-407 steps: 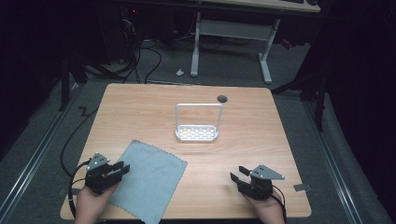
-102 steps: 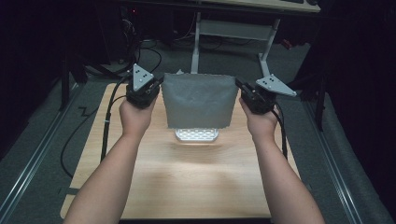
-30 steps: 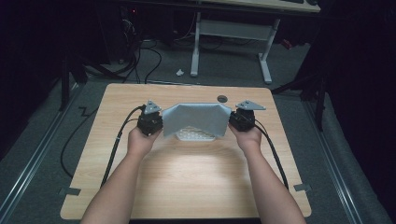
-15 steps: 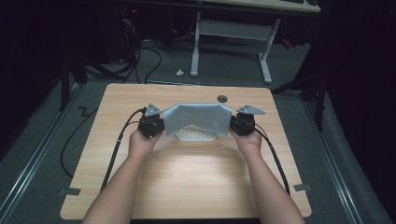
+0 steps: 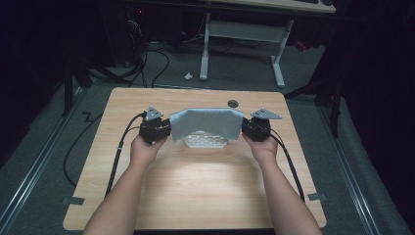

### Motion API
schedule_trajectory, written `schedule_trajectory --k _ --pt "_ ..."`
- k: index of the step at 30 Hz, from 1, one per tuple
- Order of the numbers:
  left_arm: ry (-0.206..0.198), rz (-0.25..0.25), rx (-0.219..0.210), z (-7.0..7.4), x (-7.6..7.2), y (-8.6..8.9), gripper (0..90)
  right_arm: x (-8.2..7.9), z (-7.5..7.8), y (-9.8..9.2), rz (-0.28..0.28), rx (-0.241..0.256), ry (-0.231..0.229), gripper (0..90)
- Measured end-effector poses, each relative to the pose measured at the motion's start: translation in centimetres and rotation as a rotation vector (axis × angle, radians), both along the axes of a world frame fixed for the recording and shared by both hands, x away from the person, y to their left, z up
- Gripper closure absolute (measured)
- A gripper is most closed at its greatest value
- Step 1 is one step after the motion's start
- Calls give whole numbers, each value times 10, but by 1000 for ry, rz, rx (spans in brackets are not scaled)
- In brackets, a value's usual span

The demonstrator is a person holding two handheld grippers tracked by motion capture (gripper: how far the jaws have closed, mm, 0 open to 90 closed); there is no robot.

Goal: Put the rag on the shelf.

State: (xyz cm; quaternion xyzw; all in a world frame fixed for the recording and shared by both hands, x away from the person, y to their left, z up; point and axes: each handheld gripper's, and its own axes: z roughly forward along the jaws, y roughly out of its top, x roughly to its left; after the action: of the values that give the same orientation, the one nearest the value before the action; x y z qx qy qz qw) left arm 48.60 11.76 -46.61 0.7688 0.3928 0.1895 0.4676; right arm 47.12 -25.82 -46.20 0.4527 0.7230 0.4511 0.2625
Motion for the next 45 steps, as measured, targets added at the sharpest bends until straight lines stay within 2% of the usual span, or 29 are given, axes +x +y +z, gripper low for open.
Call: schedule_trajectory --k 5,12,20,25,27,29,30,36,41,43,45 --pt "-12 37 5 6 -1 10 615 -1 4 -6 -18 -12 -6 778" --pt "-14 81 -61 12 -1 31 573 -4 9 -21 -46 -25 -19 778" --pt "-14 133 -55 9 -1 45 569 -7 14 -32 -67 -33 -30 778" --pt "-15 141 -52 8 -3 49 569 -8 14 -36 -73 -35 -29 778" --pt "-17 133 -31 9 -5 49 574 -10 13 -37 -73 -25 -38 778" --pt "-38 135 2 10 -10 49 573 -14 11 -38 -76 -26 -35 775" --pt "-43 136 5 11 -13 50 569 -16 11 -39 -76 -32 -32 766" --pt "-48 141 -34 19 -31 61 565 -34 17 -41 -66 -48 -59 744" --pt "-47 131 -36 23 -50 66 556 -52 26 -40 -48 -77 -61 712" --pt "-50 120 -31 22 -59 66 549 -60 30 -37 -33 -87 -74 702" --pt "-54 114 -20 21 -69 65 544 -70 33 -34 -22 -75 -98 700"
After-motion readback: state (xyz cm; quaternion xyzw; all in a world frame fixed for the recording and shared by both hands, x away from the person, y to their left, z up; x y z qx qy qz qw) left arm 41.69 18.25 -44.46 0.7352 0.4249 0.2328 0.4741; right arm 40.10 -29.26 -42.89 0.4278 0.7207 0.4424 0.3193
